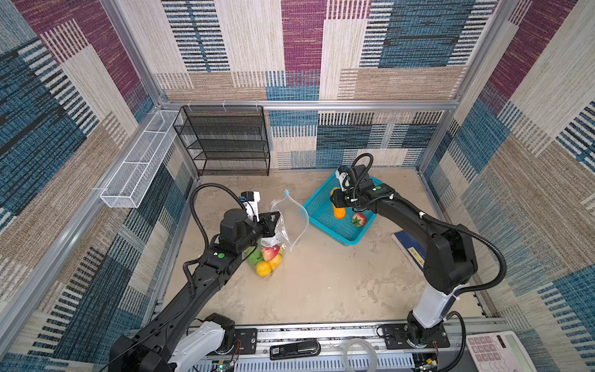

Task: Place the food in the zip-top bag and seal the zipper
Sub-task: 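Carry the yellow elongated fruit into the bag mouth and release it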

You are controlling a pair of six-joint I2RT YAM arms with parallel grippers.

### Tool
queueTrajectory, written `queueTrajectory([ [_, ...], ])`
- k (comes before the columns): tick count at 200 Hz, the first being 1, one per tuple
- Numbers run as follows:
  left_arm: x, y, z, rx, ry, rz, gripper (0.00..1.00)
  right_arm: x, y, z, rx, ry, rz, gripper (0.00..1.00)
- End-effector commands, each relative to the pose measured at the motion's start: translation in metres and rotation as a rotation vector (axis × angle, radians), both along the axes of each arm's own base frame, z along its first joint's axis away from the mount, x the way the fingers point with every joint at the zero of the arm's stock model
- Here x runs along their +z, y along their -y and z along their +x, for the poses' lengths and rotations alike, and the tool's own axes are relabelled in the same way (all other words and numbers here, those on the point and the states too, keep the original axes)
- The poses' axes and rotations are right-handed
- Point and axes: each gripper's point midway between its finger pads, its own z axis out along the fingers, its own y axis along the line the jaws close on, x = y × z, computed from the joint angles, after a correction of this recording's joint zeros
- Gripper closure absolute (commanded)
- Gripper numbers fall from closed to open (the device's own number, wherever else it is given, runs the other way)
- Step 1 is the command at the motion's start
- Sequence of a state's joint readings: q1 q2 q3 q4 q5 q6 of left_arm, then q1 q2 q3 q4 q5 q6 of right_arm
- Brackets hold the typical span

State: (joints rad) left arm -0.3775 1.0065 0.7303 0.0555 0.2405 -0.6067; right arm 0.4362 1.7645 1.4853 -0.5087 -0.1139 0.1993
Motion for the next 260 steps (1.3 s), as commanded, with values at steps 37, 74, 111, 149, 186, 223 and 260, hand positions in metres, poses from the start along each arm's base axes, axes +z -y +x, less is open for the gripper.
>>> queueTrajectory([
  [37, -0.002, -0.006, 0.008, 0.062, -0.013, -0.043, 1.0, 0.094, -0.067, -0.031, 0.346, 0.229, 0.337, 0.67],
  [74, 0.0, -0.004, 0.008, 0.053, -0.013, -0.045, 1.0, 0.112, -0.113, -0.063, 0.497, 0.283, 0.403, 0.67],
  [111, 0.001, -0.001, 0.008, 0.042, -0.016, -0.049, 1.0, 0.132, -0.144, -0.085, 0.577, 0.353, 0.468, 0.67],
  [149, 0.004, 0.001, 0.009, 0.033, -0.018, -0.06, 1.0, 0.117, -0.159, -0.09, 0.588, 0.4, 0.474, 0.66],
  [186, 0.008, 0.001, 0.008, 0.029, -0.012, -0.068, 1.0, 0.081, -0.169, -0.092, 0.6, 0.341, 0.444, 0.66],
  [223, 0.008, 0.001, 0.009, 0.033, -0.011, -0.072, 1.0, 0.05, -0.167, -0.096, 0.576, 0.278, 0.401, 0.66],
  [260, 0.011, 0.011, 0.008, -0.023, -0.003, -0.076, 1.0, 0.028, -0.167, -0.091, 0.545, 0.232, 0.341, 0.64],
])
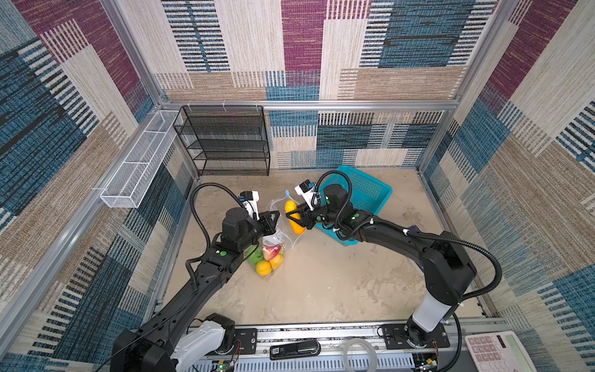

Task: Place the food in the zip-top bag and seal the zipper
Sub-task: 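Carry the yellow elongated fruit into the bag mouth and release it, then move the right gripper back over the basket toward the red-and-yellow apple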

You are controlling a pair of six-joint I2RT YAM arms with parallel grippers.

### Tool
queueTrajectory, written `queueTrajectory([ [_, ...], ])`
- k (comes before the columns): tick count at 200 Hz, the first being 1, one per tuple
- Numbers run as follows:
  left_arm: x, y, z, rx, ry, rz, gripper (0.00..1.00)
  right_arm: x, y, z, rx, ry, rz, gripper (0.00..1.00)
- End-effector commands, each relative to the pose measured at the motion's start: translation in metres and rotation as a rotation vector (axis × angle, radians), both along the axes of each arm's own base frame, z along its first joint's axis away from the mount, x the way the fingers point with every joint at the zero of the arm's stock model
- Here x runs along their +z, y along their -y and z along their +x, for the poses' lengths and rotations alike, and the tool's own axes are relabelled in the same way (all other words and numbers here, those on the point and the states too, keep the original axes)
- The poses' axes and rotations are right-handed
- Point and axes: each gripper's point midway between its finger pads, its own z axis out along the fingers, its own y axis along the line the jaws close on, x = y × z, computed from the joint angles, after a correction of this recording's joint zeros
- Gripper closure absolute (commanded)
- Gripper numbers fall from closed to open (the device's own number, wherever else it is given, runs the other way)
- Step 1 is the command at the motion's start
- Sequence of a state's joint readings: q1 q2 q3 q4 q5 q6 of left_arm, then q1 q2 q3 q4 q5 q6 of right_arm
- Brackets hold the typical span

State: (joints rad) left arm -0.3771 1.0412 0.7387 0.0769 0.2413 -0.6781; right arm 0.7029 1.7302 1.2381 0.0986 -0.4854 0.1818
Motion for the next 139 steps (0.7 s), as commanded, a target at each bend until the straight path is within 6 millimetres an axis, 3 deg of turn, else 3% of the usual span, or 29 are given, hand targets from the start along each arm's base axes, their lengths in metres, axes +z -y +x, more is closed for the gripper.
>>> queueTrajectory([
  [1, 0.015, 0.008, 0.002, -0.043, 0.043, -0.024, 1.0, -0.008, 0.001, 0.01, -0.044, 0.004, -0.035, 0.64],
  [41, 0.014, 0.013, 0.0, -0.072, 0.035, -0.029, 1.0, -0.012, -0.01, 0.023, -0.066, -0.005, -0.081, 0.54],
  [76, 0.013, 0.01, -0.001, -0.054, 0.04, -0.025, 1.0, -0.012, -0.015, 0.022, -0.052, 0.0, -0.085, 0.42],
  [139, 0.008, -0.001, -0.002, 0.0, 0.04, -0.011, 1.0, 0.032, 0.004, 0.024, -0.132, 0.099, -0.066, 0.39],
])
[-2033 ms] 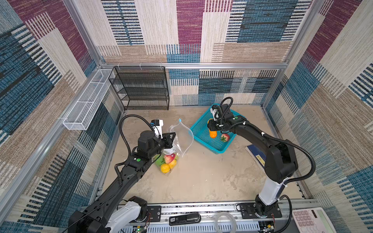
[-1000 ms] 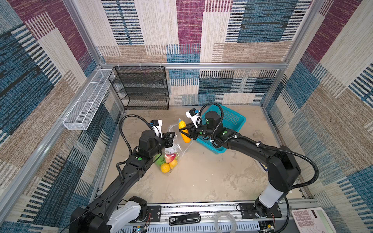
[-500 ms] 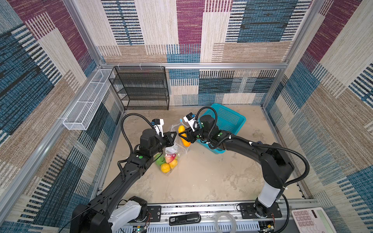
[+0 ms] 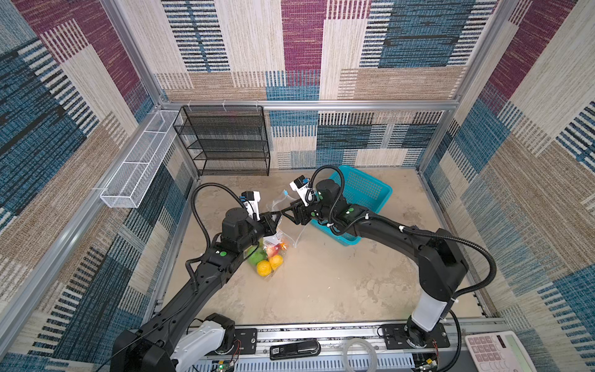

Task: Place the food in the zip-top bag and seal the zipper
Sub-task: 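Move the right gripper back over the basket toward the red-and-yellow apple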

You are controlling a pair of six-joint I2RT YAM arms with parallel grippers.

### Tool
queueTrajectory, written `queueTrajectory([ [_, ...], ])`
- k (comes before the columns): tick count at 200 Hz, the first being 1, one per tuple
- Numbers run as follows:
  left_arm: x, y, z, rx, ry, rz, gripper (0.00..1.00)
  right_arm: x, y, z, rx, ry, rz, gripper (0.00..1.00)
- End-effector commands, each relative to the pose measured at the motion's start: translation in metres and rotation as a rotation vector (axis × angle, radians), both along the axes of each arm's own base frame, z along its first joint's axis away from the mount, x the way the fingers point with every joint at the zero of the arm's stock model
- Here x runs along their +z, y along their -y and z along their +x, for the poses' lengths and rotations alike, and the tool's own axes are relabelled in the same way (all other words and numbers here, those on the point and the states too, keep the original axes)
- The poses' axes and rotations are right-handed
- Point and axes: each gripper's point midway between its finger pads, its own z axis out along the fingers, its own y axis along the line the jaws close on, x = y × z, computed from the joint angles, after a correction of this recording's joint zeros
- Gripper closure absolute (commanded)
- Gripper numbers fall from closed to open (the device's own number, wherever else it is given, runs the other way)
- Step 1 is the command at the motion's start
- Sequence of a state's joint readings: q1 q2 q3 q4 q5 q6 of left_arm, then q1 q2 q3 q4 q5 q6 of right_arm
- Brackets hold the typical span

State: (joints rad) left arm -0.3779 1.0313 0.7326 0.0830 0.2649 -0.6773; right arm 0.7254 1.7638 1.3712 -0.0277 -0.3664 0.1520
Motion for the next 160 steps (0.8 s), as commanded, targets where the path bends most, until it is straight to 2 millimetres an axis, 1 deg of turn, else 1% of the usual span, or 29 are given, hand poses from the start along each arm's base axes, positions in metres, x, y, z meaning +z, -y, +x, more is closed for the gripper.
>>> queueTrajectory([
  [1, 0.006, -0.004, 0.002, 0.025, 0.033, -0.001, 1.0, 0.019, 0.01, 0.006, -0.057, 0.066, -0.005, 0.39],
  [18, 0.005, -0.005, 0.001, 0.029, 0.032, 0.004, 1.0, 0.027, 0.02, 0.011, -0.103, 0.095, -0.033, 0.39],
  [39, 0.005, -0.006, 0.0, 0.03, 0.032, 0.004, 1.0, 0.032, 0.04, 0.022, -0.182, 0.122, -0.076, 0.39],
  [56, 0.005, -0.006, 0.0, 0.029, 0.034, 0.004, 1.0, 0.033, 0.06, 0.032, -0.25, 0.124, -0.103, 0.39],
  [74, 0.003, -0.006, 0.0, 0.027, 0.032, 0.004, 1.0, 0.027, 0.091, 0.047, -0.343, 0.095, -0.136, 0.39],
  [85, 0.004, -0.005, 0.001, 0.027, 0.034, 0.004, 1.0, 0.016, 0.112, 0.056, -0.395, 0.053, -0.163, 0.39],
  [98, 0.003, -0.005, 0.001, 0.025, 0.034, 0.003, 1.0, -0.003, 0.14, 0.067, -0.463, -0.005, -0.208, 0.39],
  [127, 0.002, -0.003, 0.002, 0.018, 0.033, 0.005, 1.0, -0.06, 0.198, 0.078, -0.611, -0.135, -0.391, 0.38],
  [142, 0.0, -0.002, 0.003, 0.016, 0.027, 0.003, 1.0, -0.086, 0.218, 0.077, -0.657, -0.204, -0.469, 0.37],
  [160, -0.002, -0.001, 0.003, 0.012, 0.023, 0.001, 1.0, -0.105, 0.236, 0.078, -0.697, -0.252, -0.55, 0.36],
])
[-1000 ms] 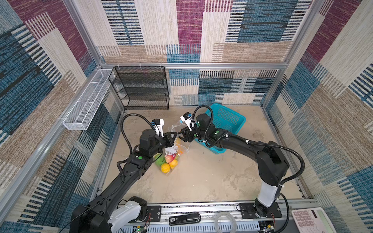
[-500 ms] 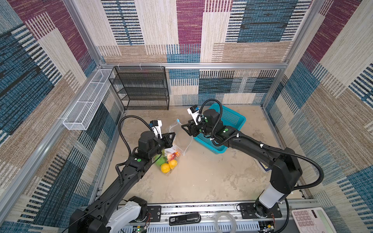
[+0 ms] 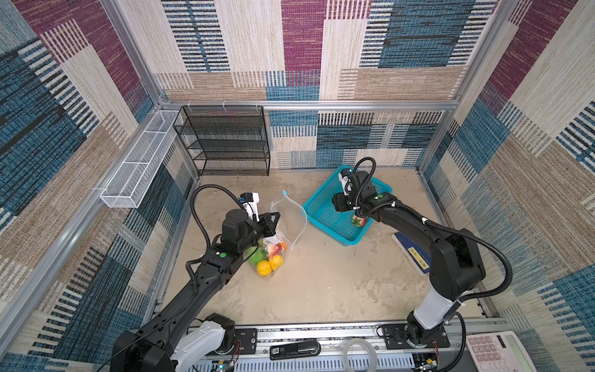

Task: Place the food in the zip-top bag and seal the zipper
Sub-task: 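Move the right gripper back over the basket toward the red-and-yellow apple, then lower the right gripper onto the red-and-yellow apple in the basket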

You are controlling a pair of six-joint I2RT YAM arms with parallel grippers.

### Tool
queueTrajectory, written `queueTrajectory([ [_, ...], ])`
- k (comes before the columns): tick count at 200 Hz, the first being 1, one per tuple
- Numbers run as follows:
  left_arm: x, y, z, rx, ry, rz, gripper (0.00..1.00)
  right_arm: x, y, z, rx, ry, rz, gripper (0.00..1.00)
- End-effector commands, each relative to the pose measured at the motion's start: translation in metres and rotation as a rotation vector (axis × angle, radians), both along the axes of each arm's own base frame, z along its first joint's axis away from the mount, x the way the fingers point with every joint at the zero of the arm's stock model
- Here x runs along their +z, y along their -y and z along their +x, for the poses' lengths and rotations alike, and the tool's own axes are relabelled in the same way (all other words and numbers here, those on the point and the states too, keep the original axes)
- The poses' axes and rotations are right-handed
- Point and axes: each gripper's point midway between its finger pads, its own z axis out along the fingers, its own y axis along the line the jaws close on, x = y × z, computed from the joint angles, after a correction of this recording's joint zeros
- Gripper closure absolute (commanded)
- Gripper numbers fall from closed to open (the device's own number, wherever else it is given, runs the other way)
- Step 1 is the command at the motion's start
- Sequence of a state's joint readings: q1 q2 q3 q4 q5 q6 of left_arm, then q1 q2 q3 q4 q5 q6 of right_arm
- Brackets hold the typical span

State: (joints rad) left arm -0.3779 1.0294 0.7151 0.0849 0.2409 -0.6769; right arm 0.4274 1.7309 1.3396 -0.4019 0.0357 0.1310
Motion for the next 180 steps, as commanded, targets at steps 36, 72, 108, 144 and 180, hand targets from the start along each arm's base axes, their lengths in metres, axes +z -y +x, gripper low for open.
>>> queueTrajectory([
  [36, 0.006, 0.002, 0.002, -0.012, 0.033, -0.004, 1.0, -0.04, 0.055, -0.001, -0.148, -0.154, -0.243, 0.3],
  [72, 0.004, 0.002, 0.002, -0.009, 0.031, 0.0, 1.0, -0.047, 0.061, 0.003, -0.135, -0.201, -0.311, 0.24],
  [108, 0.004, 0.003, 0.003, -0.014, 0.032, -0.001, 1.0, -0.061, 0.066, 0.003, -0.138, -0.249, -0.357, 0.23],
  [144, 0.005, 0.004, 0.004, -0.02, 0.037, 0.009, 1.0, -0.078, 0.063, 0.002, -0.133, -0.3, -0.358, 0.23],
  [180, 0.008, 0.006, 0.005, -0.032, 0.039, 0.014, 1.0, -0.098, 0.048, -0.003, -0.091, -0.357, -0.286, 0.23],
])
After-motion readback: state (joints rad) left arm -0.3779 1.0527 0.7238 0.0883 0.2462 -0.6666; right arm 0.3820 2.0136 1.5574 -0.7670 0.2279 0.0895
